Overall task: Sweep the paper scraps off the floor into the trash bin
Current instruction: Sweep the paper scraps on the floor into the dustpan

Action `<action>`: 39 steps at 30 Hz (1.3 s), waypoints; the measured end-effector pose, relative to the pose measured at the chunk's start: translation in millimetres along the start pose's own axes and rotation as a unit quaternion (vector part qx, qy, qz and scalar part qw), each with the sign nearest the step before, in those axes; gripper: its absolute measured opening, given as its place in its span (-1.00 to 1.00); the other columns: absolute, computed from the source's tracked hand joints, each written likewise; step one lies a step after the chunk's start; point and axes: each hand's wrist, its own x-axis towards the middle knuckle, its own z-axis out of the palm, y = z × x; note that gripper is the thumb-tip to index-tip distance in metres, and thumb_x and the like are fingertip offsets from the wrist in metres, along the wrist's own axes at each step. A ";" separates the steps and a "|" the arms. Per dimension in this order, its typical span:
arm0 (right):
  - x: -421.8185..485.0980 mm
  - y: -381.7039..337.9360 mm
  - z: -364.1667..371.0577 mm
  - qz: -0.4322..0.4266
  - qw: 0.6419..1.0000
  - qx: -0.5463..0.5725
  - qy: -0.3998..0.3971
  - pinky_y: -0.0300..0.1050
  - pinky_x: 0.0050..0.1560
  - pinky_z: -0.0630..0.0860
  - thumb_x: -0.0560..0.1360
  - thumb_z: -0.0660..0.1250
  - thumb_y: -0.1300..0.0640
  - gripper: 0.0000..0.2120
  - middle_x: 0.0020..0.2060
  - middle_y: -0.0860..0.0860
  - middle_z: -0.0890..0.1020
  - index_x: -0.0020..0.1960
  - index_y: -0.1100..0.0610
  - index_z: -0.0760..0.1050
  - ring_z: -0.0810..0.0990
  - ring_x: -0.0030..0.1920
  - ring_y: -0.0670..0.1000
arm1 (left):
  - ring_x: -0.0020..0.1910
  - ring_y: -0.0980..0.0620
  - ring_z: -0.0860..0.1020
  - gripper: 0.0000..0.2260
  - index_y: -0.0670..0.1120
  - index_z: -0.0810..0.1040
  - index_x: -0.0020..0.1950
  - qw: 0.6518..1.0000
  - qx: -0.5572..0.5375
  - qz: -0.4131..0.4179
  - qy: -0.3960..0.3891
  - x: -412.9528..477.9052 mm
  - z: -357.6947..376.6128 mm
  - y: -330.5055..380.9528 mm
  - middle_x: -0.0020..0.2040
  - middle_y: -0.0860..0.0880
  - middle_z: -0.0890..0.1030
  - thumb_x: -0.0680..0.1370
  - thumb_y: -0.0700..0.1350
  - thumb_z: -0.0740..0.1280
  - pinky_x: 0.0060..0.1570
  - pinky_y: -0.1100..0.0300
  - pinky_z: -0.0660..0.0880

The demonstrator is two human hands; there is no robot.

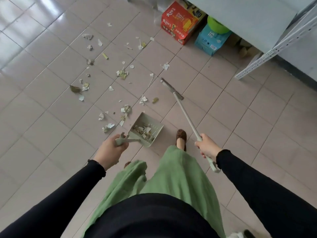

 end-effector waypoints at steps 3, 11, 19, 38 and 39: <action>-24.1 1.7 47.0 -0.003 1.000 0.006 -0.011 -0.18 -0.54 0.35 0.61 0.17 0.22 -0.61 -0.19 0.07 0.45 0.43 0.15 0.27 0.36 -0.42 -0.02 | -0.54 0.02 0.33 -0.86 0.00 0.60 0.14 1.000 -0.005 -0.009 -0.003 -18.4 -29.0 -43.5 -0.32 -0.06 0.45 0.59 -0.09 0.34 -0.52 0.20 0.38; -50.7 -0.4 106.0 -0.003 0.999 0.024 -0.023 -0.14 -0.47 0.38 0.59 0.14 0.21 -0.51 -0.14 0.06 0.49 0.48 -0.06 0.20 0.36 -0.39 0.00 | -0.44 -0.04 0.28 -0.88 0.01 0.61 0.10 0.999 -0.037 -0.033 0.020 -37.7 -74.7 -108.9 -0.34 -0.05 0.39 0.60 -0.15 0.35 -0.55 0.25 0.30; 32.5 -66.6 97.1 -0.004 0.997 -0.068 0.021 -0.04 -0.30 0.49 0.61 0.07 0.24 -0.45 0.07 0.12 0.52 0.58 0.02 0.19 0.48 -0.35 0.05 | -0.50 -0.05 0.33 -0.94 -0.08 0.59 0.01 0.999 -0.017 -0.044 0.005 1.1 -71.4 -100.0 -0.34 -0.10 0.38 0.58 -0.14 0.33 -0.53 0.21 0.34; -126.0 13.1 136.9 -0.008 0.985 -0.154 -0.070 -0.19 -0.51 0.38 0.63 0.11 0.11 -0.50 -0.22 -0.01 0.54 0.56 -0.14 0.23 0.40 -0.41 -0.02 | -0.52 -0.06 0.37 -0.89 -0.15 0.55 0.01 0.998 -0.023 -0.050 -0.014 7.0 -71.2 -100.2 -0.36 -0.08 0.39 0.60 -0.12 0.30 -0.45 0.18 0.38; -115.6 6.0 145.5 -0.013 0.983 -0.171 -0.065 -0.20 -0.51 0.39 0.63 0.10 0.13 -0.49 -0.20 0.00 0.55 0.55 -0.11 0.24 0.42 -0.40 -0.01 | -0.52 -0.06 0.37 -0.89 -0.15 0.54 0.02 0.998 -0.024 -0.050 -0.015 6.3 -70.9 -102.2 -0.35 -0.09 0.39 0.60 -0.11 0.30 -0.45 0.17 0.38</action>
